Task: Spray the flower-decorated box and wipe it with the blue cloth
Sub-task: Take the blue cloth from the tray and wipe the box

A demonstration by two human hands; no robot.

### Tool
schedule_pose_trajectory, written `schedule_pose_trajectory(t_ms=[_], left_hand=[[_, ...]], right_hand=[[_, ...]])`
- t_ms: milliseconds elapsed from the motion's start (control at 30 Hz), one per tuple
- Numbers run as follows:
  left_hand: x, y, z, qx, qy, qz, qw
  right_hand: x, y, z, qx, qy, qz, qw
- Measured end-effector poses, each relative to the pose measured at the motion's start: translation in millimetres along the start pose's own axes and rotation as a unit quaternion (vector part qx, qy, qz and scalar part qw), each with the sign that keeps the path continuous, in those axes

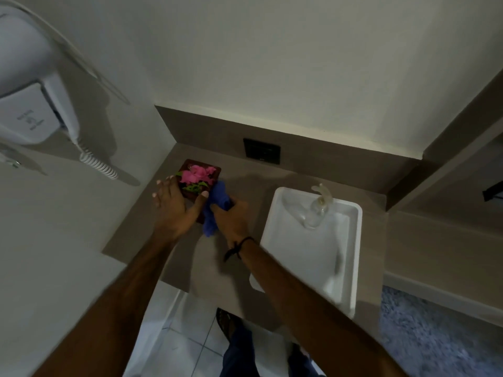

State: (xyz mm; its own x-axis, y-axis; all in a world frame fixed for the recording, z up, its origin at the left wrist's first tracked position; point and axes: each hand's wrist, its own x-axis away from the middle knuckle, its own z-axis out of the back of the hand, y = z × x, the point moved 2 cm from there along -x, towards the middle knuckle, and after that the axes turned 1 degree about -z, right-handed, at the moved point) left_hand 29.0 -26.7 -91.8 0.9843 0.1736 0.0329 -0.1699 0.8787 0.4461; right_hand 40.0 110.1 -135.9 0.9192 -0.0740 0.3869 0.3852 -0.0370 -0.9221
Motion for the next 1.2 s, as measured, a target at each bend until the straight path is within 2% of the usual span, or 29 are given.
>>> schedule_pose_trajectory(t_ms=[133,233,333,400,500,600,667,767,833,900,1000,1067,1133,1200], left_hand=[[0,-6,-6,0.005,0.007,0.002,1.0],[-1,-9,-9,0.011,0.014,0.024,1.0],[-1,-11,-10,0.018,0.023,0.009,1.0],[1,-10,-10,0.023,0.028,0.005,0.999],[1,-6,-8,0.025,0.021,0.001,0.999],[2,-3,-6,0.031,0.021,0.004,0.999],[2,-2,-5,0.034,0.02,0.004,0.999],[3,-3,-6,0.037,0.018,0.005,0.999],[3,-4,-6,0.042,0.019,0.0,0.999],[4,-4,-7,0.046,0.02,-0.002,0.999],[4,-4,-8,0.045,0.021,0.003,0.999],[4,-5,-9,0.039,0.021,0.005,0.999],[3,-7,-9,0.034,0.018,0.005,0.999],[3,-7,-9,0.036,0.016,0.003,0.999]], right_hand=[[-9,31,-10,0.117,0.037,0.009,0.992],[-24,45,-2,0.252,0.02,0.0,0.968],[-35,48,3,0.298,0.021,-0.031,0.954],[-38,44,-2,0.26,0.02,-0.075,0.963],[-30,35,-8,0.122,0.0,-0.124,0.985],[-14,13,-11,-0.027,-0.011,-0.097,0.995],[-1,1,-13,-0.127,-0.007,-0.085,0.988],[11,4,-17,-0.194,-0.019,-0.029,0.98],[15,15,-20,-0.152,-0.022,0.03,0.988],[12,27,-24,-0.049,-0.018,0.067,0.996],[-7,51,-23,0.146,-0.025,0.043,0.988],[-17,61,-18,0.227,-0.036,0.002,0.973],[-26,64,-13,0.234,-0.037,-0.034,0.971],[-29,58,-12,0.187,-0.037,-0.08,0.978]])
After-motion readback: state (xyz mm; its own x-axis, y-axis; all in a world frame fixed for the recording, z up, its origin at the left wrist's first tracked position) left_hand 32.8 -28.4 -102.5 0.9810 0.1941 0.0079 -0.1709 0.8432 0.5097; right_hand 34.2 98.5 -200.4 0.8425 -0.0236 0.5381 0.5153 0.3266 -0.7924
